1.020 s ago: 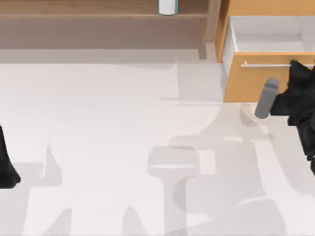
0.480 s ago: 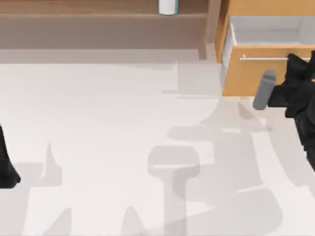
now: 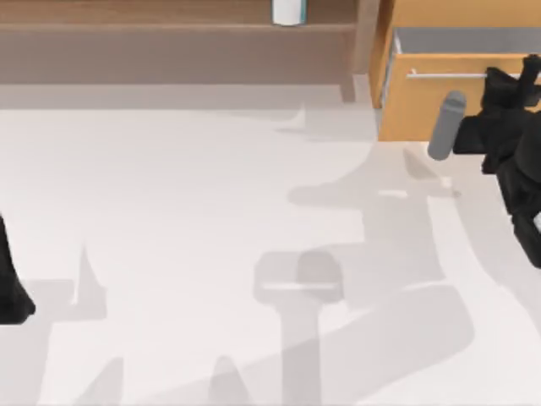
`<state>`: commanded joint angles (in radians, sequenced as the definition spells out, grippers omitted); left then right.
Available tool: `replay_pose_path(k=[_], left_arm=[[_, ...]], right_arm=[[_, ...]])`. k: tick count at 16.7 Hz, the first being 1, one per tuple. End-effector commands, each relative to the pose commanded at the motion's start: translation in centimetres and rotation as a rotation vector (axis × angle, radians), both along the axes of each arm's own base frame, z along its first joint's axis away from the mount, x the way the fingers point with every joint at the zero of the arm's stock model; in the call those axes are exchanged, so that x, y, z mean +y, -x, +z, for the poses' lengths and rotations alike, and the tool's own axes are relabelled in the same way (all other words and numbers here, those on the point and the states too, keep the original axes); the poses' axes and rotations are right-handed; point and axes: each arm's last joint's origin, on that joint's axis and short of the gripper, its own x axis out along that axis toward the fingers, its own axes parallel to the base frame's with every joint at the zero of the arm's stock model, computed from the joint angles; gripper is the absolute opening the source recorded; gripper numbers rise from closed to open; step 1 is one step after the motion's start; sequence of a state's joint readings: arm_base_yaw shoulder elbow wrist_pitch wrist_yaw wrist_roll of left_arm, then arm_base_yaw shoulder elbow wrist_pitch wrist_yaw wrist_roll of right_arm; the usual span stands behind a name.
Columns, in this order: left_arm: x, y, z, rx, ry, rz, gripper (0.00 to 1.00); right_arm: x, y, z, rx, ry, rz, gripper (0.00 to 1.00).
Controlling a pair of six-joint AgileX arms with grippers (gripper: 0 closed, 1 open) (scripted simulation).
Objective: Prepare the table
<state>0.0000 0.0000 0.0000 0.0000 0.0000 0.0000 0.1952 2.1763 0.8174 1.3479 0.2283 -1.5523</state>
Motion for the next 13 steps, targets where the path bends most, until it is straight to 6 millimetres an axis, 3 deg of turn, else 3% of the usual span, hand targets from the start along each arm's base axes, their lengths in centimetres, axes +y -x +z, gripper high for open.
replay_pose_path(k=[5,13], left_arm=[[0.0,0.0,0.0,0.000,0.000,0.000,1.00],[0.0,0.0,0.0,0.000,0.000,0.000,1.00]], right_arm=[[0.1,-0.2,0.1,-0.002,-0.004,0.000,0.00],[0.0,-5.3,-0.1,0.004,-0.002,-0.003,0.00]])
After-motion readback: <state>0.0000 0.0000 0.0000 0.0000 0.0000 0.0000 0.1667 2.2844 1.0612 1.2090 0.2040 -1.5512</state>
